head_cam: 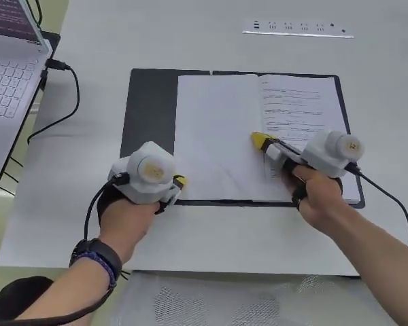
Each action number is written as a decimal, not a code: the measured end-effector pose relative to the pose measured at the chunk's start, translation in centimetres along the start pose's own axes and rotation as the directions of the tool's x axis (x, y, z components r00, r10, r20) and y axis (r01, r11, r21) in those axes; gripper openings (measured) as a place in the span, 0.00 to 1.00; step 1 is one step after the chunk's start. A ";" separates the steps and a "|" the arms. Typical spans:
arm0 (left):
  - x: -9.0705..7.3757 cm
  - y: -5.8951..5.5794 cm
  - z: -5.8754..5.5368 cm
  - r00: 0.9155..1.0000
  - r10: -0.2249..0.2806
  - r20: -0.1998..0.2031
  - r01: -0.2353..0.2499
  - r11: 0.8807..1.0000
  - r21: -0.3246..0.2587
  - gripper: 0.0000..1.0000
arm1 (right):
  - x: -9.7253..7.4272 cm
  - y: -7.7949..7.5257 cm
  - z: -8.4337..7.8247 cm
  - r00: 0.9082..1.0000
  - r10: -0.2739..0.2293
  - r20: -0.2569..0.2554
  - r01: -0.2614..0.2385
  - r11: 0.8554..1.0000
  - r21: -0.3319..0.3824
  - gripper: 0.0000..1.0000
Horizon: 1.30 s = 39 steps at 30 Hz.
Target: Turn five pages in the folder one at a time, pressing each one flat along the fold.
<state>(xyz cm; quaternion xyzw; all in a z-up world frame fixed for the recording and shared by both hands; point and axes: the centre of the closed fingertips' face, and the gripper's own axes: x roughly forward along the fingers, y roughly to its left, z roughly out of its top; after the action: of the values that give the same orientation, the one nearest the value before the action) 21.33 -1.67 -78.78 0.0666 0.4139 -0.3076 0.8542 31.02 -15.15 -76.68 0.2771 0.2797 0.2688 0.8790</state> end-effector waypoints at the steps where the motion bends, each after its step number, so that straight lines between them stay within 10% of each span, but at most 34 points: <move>1: 0.0 0.0 0.0 1.000 0.000 -0.001 0.000 1.000 -0.001 0.00 | 0.1 0.2 0.1 1.000 0.013 -0.003 -0.013 1.000 -0.004 0.00; 39: 0.7 0.3 0.0 1.000 -0.007 0.013 0.008 0.999 -0.037 0.00 | 6.5 -3.6 6.8 0.988 -0.079 0.134 0.066 0.993 0.102 0.00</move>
<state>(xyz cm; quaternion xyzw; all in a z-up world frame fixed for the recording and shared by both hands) 21.83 -1.72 -79.37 0.0471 0.4141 -0.3035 0.8568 41.10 -15.91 -76.53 0.3272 0.2408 0.2029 0.8910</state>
